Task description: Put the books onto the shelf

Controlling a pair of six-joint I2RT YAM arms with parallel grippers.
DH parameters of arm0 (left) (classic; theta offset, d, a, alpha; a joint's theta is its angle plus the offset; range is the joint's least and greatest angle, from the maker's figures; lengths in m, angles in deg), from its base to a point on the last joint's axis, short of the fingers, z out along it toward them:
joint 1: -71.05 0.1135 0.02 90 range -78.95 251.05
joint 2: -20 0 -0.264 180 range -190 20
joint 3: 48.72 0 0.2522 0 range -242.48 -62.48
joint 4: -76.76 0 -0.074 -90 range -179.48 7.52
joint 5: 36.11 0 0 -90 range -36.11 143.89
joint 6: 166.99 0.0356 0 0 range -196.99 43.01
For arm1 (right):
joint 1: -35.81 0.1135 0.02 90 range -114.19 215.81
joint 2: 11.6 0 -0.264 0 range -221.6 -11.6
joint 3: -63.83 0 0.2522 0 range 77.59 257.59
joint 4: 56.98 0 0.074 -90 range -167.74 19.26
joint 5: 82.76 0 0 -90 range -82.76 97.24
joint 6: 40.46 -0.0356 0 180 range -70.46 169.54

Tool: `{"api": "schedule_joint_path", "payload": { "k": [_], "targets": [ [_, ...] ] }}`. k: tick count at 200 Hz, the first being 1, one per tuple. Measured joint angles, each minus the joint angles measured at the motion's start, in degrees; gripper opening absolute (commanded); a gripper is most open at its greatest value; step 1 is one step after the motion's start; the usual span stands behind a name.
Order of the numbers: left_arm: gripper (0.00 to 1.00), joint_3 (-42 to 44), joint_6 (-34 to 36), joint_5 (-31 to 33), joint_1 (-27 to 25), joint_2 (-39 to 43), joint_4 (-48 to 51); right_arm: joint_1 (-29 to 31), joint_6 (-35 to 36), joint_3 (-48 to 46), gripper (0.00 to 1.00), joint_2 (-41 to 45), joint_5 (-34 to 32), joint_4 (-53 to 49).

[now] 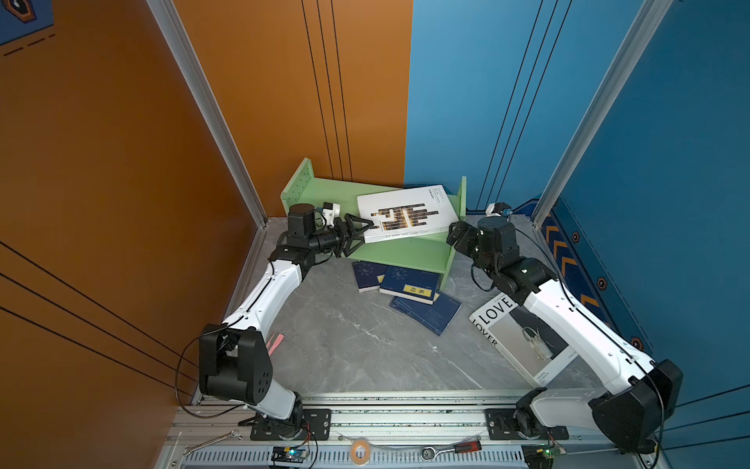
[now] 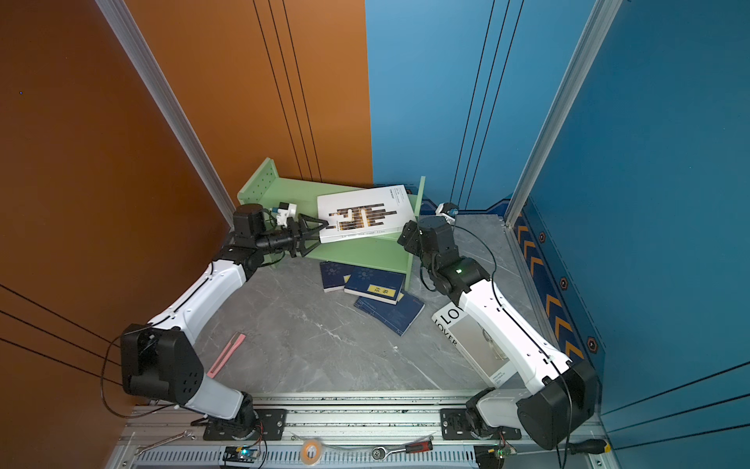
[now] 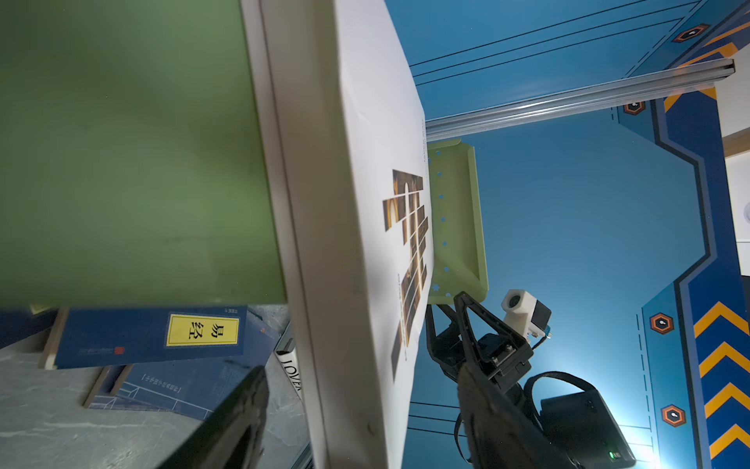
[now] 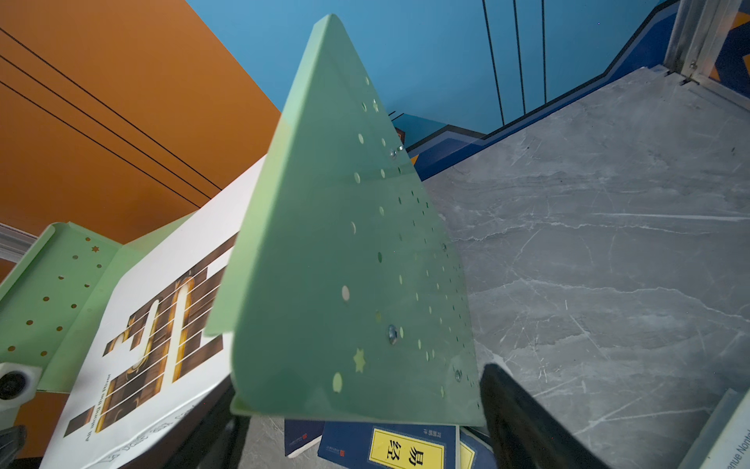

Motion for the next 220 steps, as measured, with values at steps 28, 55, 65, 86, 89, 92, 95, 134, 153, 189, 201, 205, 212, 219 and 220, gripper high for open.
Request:
{"api": "schedule_joint_path", "payload": {
  "k": [28, 55, 65, 86, 89, 92, 95, 134, 153, 189, 201, 205, 212, 219, 220],
  "targets": [
    [0.68, 0.8, -1.3, 0.0, -1.1, 0.0, -2.0, 0.0, -0.2, -0.3, 0.89, 0.0, 0.0, 0.3],
    [0.63, 1.1, -2.6, 0.0, -1.9, 0.0, -3.3, 0.0, -0.2, -0.6, 0.89, 0.0, 0.0, 0.4],
    [0.58, 1.1, -2.8, 0.0, -2.1, 0.0, -3.8, 0.0, -0.2, -0.8, 0.89, 0.3, 0.0, 0.4],
    [0.49, 1.1, -3.7, 0.0, -2.1, 0.0, -4.2, 0.0, -0.2, -1.2, 0.89, 1.0, 0.0, 0.3],
    [0.48, 1.1, -3.7, 0.0, -2.1, 0.0, -4.2, 0.0, -0.2, -1.2, 0.89, 1.2, 0.0, 0.4],
    [0.46, 1.1, -3.7, 0.0, -2.1, 0.0, -4.4, 0.0, -0.2, -1.2, 0.89, 1.4, 0.0, 0.4],
    [0.46, 1.1, -3.9, 0.0, -2.1, 0.0, -4.5, 0.0, -0.2, -1.2, 0.89, 1.4, 0.0, 0.4],
    [0.32, 1.1, -3.9, -0.6, -1.4, 0.0, -5.0, 0.0, -0.2, -1.6, 0.89, 2.7, 0.1, 1.0],
    [0.29, 1.1, -3.5, -1.7, -0.5, 0.0, -4.6, -0.1, -0.1, -1.6, 0.9, 2.7, 0.7, 1.4],
    [0.28, 0.2, -1.1, -5.0, 2.1, 0.0, -3.2, -0.6, 0.0, -1.6, 0.9, 2.7, 1.8, 1.6],
    [0.27, 0.0, -0.1, -6.6, 3.1, 0.0, -2.6, -0.9, 0.0, -1.6, 0.9, 2.7, 2.6, 1.9],
    [0.27, -0.1, 0.3, -7.3, 3.6, 0.0, -2.3, -1.0, 0.1, -1.6, 0.9, 2.7, 2.8, 2.0],
    [0.26, -0.2, 0.8, -8.4, 4.3, 0.0, -1.9, -1.1, 0.1, -1.6, 0.9, 2.7, 3.2, 2.3],
    [0.26, -0.2, 1.1, -9.6, 5.1, 0.0, -1.7, -1.3, 0.3, -1.6, 0.9, 2.7, 3.9, 2.8],
    [0.26, -0.2, 1.1, -9.7, 5.2, 0.0, -1.7, -1.3, 0.3, -1.6, 0.9, 2.7, 4.0, 2.8]
  ]
}}
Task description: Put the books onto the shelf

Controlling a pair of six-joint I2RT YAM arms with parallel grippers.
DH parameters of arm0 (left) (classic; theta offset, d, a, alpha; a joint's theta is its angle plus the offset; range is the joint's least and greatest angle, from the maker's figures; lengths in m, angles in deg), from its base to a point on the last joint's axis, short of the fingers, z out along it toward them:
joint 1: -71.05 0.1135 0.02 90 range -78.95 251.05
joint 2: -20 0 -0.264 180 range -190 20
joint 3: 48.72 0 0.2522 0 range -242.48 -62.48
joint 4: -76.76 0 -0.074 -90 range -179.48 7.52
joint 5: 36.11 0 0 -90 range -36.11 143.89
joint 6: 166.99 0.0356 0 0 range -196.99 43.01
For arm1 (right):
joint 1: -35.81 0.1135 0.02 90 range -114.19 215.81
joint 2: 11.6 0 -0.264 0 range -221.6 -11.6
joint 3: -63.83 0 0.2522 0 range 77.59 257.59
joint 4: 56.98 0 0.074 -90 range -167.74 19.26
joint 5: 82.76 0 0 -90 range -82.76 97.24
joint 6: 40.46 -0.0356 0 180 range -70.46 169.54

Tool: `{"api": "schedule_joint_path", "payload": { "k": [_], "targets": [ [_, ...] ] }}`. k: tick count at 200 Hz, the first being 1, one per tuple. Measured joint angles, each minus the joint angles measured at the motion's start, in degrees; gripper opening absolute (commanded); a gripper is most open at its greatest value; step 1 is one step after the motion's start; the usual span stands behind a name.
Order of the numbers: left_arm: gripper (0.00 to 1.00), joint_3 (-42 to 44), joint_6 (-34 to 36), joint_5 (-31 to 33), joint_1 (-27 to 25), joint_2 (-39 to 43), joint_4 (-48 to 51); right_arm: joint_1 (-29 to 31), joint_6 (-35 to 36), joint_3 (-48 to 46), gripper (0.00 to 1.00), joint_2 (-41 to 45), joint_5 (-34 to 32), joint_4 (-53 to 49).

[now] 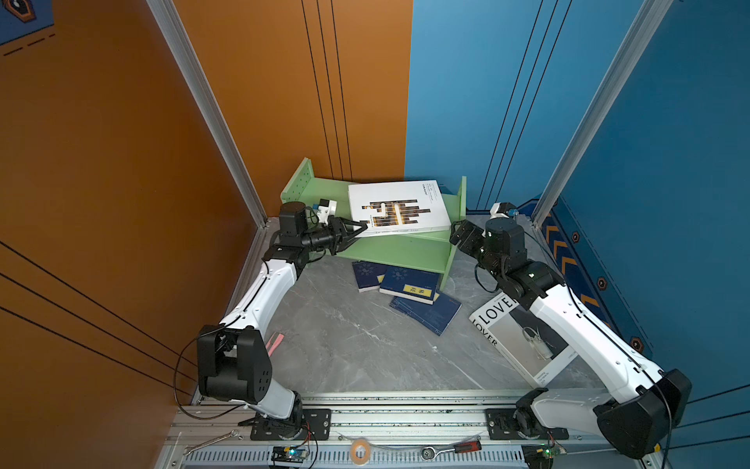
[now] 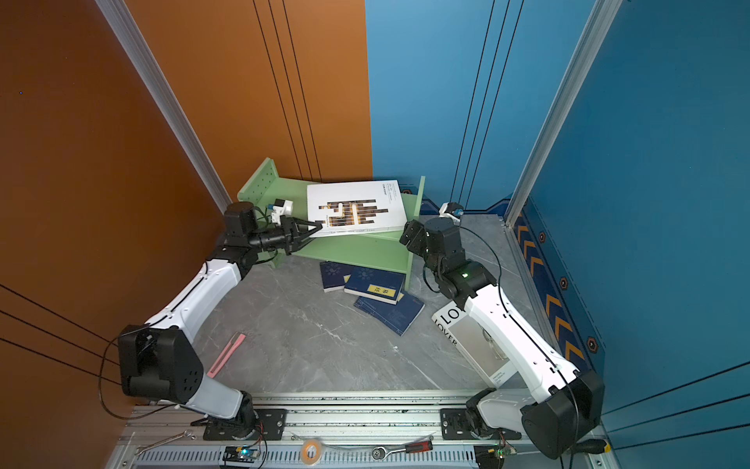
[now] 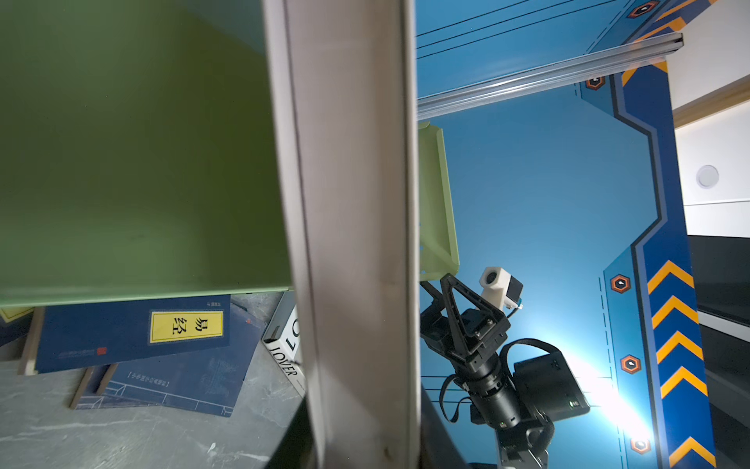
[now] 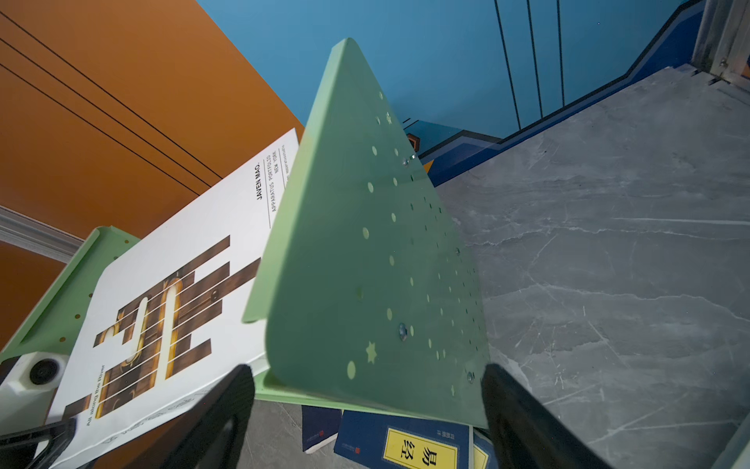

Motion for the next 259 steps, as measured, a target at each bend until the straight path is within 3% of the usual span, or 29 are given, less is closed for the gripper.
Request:
{"api": "schedule_joint_path", "payload": {
  "k": [43, 99, 165, 212, 259],
  "targets": [
    [0.26, 0.0, 0.2, -4.9, 4.2, 0.0, 1.0, -0.1, 0.9, 0.0, 0.9, 0.0, 3.3, 2.2],
    [0.27, 0.0, -1.1, -9.1, 4.0, 0.0, 0.8, -0.1, 2.1, -0.2, 0.9, -0.4, 6.3, 4.7],
    [0.34, -9.6, 8.4, -9.6, 0.9, -2.6, 13.9, -0.1, 2.8, -0.2, 0.9, -1.8, 6.4, 4.7],
    [0.33, -13.1, 9.2, -9.3, -0.6, -8.4, 16.3, -0.1, 2.8, -0.2, 0.9, -3.0, 6.1, 4.6],
    [0.3, -14.2, 8.7, -8.7, -0.6, -9.0, 16.6, -0.4, 2.8, -0.2, 0.91, -3.0, 6.0, 4.6]
  ]
}}
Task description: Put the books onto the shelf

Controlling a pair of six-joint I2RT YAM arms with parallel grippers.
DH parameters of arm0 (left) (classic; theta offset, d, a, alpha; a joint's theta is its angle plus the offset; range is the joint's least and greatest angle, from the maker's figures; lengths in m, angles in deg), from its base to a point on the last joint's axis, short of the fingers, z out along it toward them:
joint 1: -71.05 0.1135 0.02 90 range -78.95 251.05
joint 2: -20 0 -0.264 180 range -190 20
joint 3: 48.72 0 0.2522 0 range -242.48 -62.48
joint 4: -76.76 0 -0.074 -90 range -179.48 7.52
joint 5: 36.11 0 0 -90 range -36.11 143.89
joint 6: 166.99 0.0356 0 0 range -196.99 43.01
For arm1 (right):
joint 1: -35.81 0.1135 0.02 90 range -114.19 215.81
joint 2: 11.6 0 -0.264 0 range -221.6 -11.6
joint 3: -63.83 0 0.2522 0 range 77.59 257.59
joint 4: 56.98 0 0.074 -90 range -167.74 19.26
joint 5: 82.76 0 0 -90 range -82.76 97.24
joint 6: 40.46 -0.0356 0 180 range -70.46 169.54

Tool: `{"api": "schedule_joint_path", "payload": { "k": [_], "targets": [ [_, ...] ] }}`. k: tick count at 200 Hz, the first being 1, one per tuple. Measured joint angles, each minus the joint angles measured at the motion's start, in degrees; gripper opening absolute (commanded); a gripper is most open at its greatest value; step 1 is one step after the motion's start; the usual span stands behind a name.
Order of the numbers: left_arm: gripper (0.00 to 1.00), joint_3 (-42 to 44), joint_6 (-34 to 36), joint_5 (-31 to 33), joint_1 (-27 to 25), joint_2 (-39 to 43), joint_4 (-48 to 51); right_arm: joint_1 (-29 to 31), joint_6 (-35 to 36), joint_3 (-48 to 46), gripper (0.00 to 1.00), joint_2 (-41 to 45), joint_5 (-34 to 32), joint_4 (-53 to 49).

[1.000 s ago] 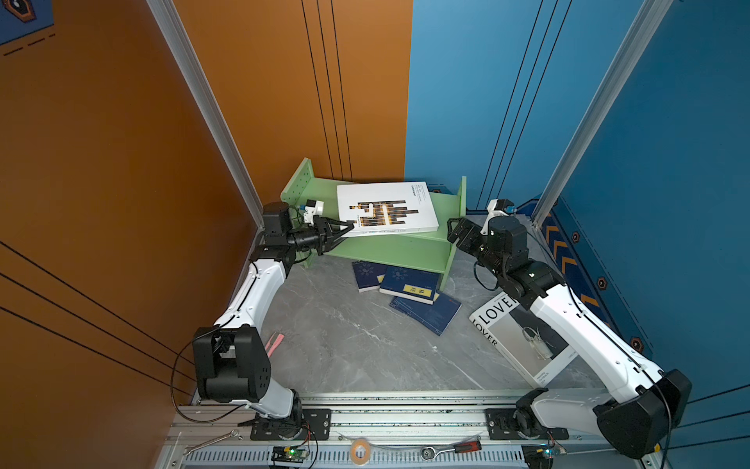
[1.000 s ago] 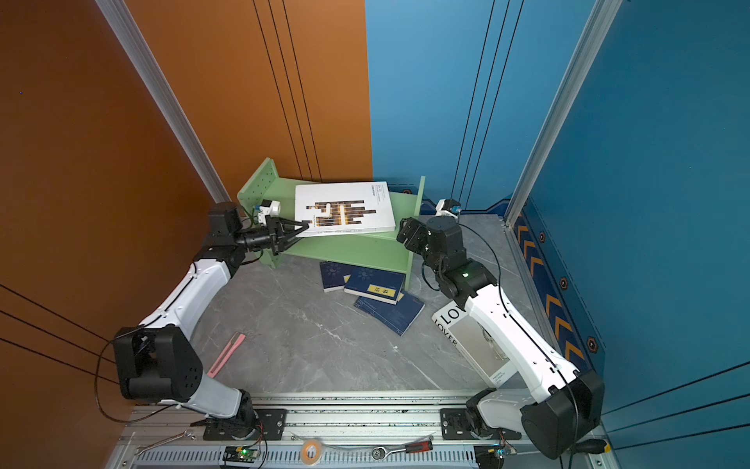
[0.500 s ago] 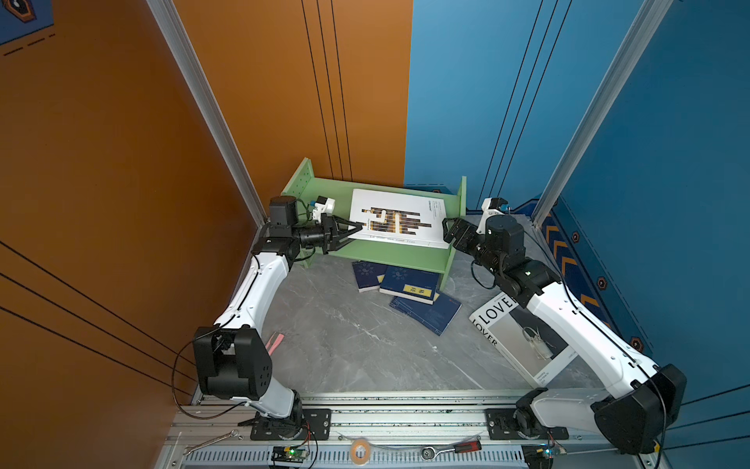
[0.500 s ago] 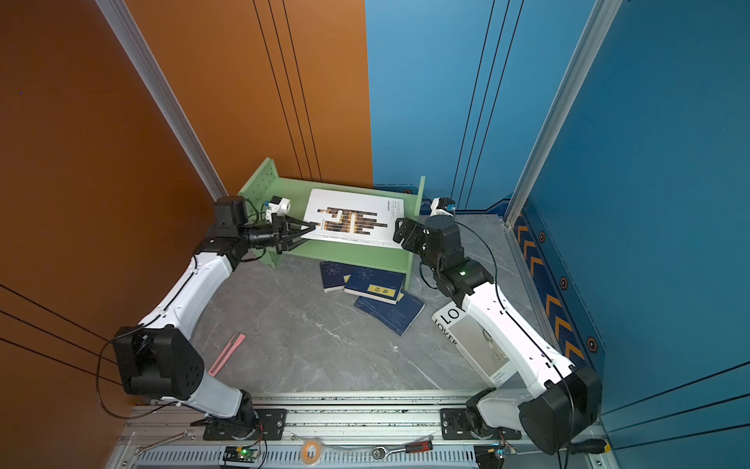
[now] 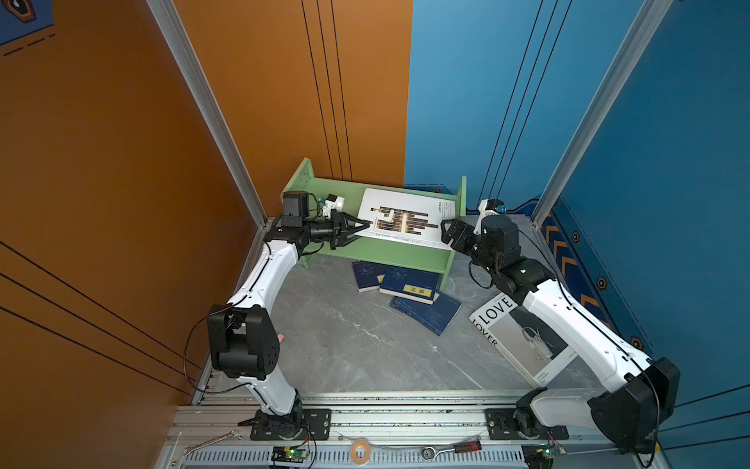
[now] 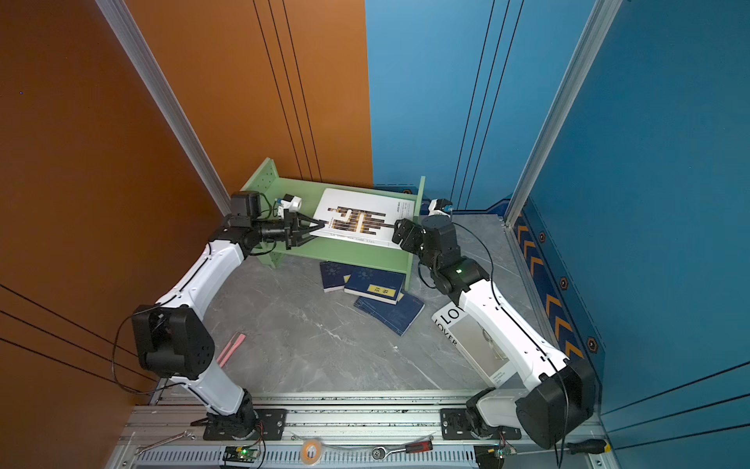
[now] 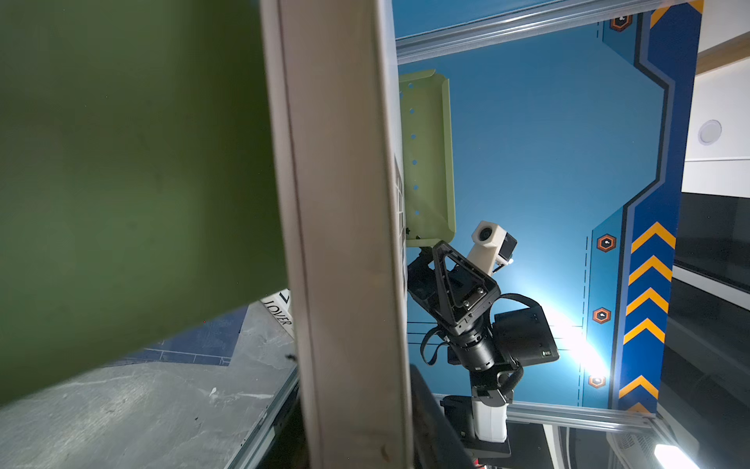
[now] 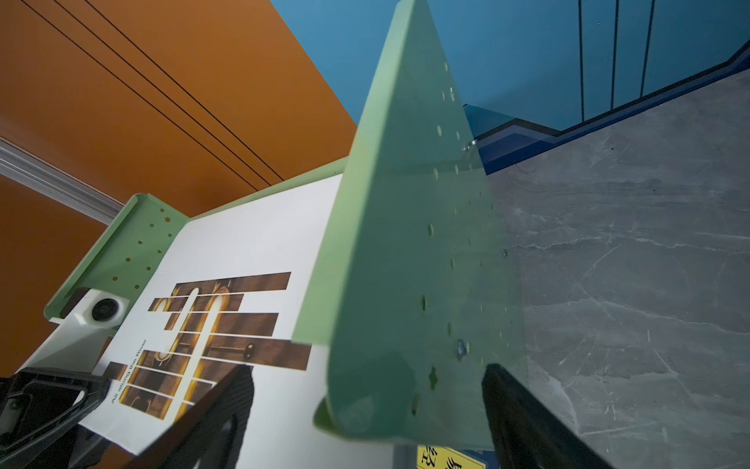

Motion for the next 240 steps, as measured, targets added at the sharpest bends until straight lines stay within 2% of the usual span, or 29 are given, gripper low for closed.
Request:
{"api": "schedule_joint_path", "payload": {
  "k": [134, 240],
  "targets": [
    [0.27, -0.9, -9.9, 1.5, 0.9, -3.7, -12.3, -2.3, 0.0, 0.0, 0.91, -0.1, 0.4, 0.0],
    [0.28, -1.3, -10.8, 1.5, -0.3, -4.6, -13.1, -2.3, 0.0, 0.0, 0.91, -1.5, 0.3, 0.0]
  ]
}}
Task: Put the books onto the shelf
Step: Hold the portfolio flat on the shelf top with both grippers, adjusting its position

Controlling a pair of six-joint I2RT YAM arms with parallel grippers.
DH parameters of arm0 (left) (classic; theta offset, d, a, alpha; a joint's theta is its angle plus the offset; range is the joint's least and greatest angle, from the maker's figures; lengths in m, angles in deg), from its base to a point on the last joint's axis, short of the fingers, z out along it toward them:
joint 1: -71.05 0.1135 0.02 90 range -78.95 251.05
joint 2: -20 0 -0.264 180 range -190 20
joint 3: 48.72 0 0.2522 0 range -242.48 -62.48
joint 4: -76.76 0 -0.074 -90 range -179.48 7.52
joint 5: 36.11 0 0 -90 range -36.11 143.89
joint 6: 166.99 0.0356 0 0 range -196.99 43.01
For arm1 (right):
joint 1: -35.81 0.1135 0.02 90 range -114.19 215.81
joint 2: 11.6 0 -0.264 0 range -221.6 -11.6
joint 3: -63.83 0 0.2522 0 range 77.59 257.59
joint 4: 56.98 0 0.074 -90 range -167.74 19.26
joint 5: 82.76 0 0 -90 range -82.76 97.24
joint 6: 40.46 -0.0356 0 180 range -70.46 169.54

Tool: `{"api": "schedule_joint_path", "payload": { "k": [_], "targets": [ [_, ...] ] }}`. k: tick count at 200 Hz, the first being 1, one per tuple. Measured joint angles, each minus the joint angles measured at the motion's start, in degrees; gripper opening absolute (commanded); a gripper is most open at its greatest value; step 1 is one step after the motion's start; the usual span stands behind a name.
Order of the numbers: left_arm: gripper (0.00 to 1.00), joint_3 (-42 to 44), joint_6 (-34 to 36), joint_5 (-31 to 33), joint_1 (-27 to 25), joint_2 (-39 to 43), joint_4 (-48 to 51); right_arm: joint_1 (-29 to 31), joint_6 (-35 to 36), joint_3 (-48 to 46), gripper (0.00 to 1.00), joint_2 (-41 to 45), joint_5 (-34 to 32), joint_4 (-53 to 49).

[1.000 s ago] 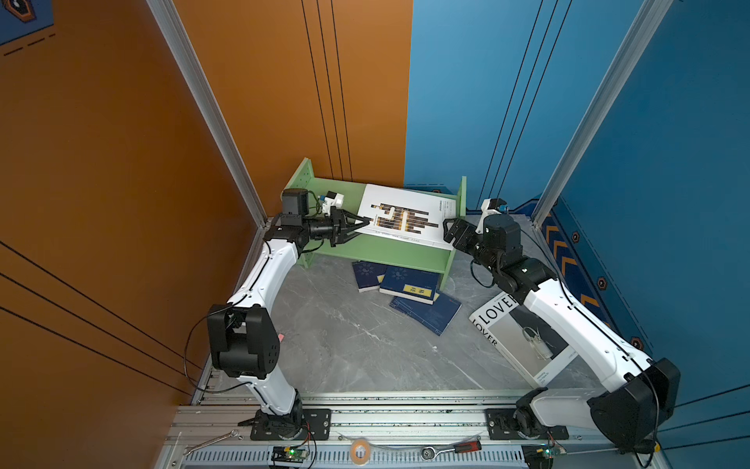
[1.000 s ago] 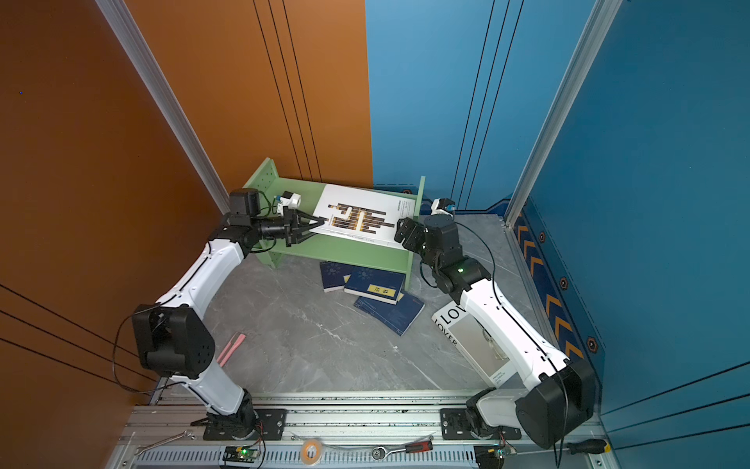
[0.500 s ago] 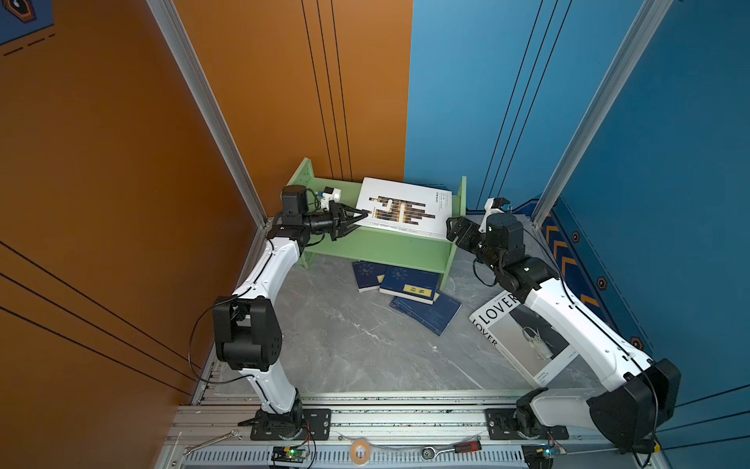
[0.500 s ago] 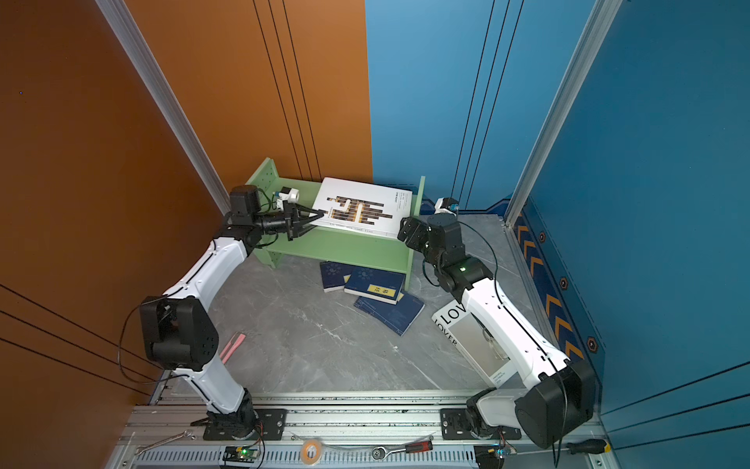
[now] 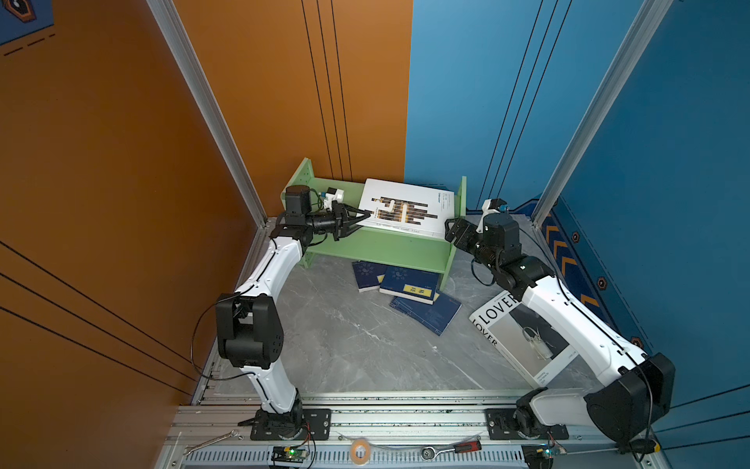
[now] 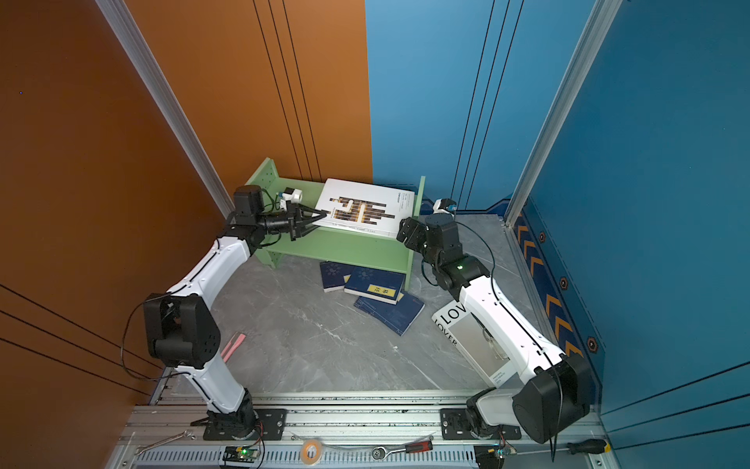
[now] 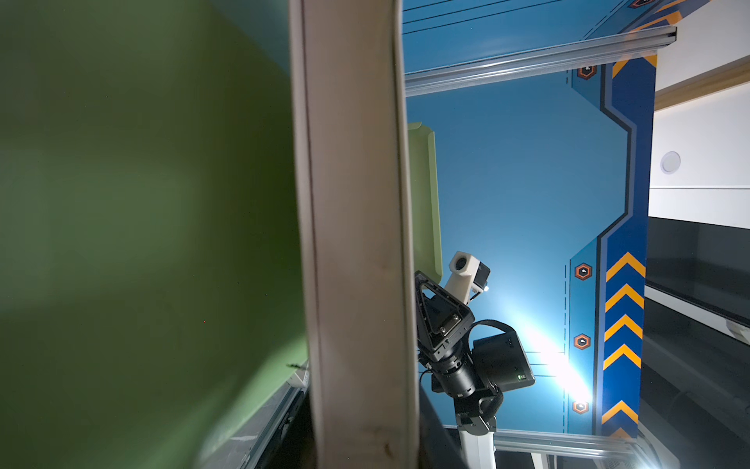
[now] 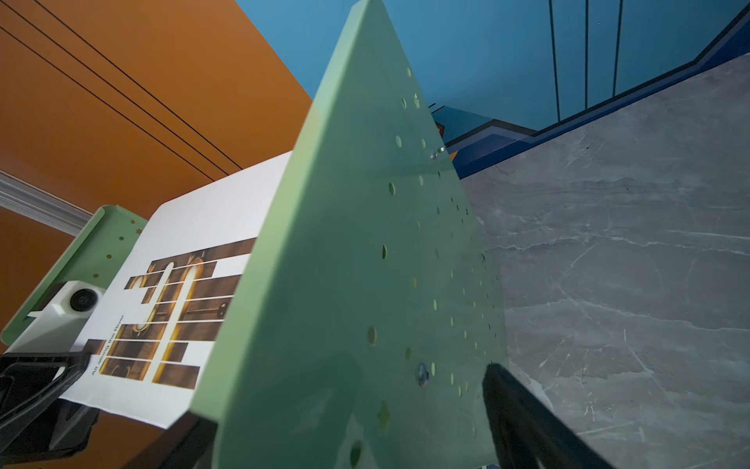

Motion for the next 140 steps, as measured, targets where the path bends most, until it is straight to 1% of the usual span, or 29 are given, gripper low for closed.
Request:
{"api": "schedule_joint_path", "payload": {
  "k": [60, 86, 97, 107, 112, 140],
  "targets": [
    [0.28, 0.0, 0.0, 0.0, -0.5, -0.6, -0.1, 0.0, 0.0, 0.0, 0.91, -1.0, 0.0, 0.0],
    [0.37, 0.0, 0.6, 0.0, -0.6, -0.9, 0.0, 0.0, 0.0, 0.1, 0.91, -1.0, 0.0, 0.0],
    [0.45, 0.0, 1.1, 0.0, -0.7, -0.9, 0.1, 0.0, 0.0, 0.3, 0.9, -1.1, -0.1, -0.1],
    [0.49, -0.2, 2.2, 0.2, -0.8, -0.9, 0.8, 0.0, 0.0, 0.5, 0.9, -1.2, -0.2, -0.2],
    [0.53, -0.3, 2.4, 0.4, -0.9, -0.9, 1.2, 0.0, 0.0, 0.6, 0.9, -1.4, -0.2, -0.2],
    [0.71, -3.0, 6.6, 2.0, -0.8, -0.9, 5.7, 0.0, 0.0, 1.2, 0.89, -2.0, -0.9, -0.9]
  ]
}}
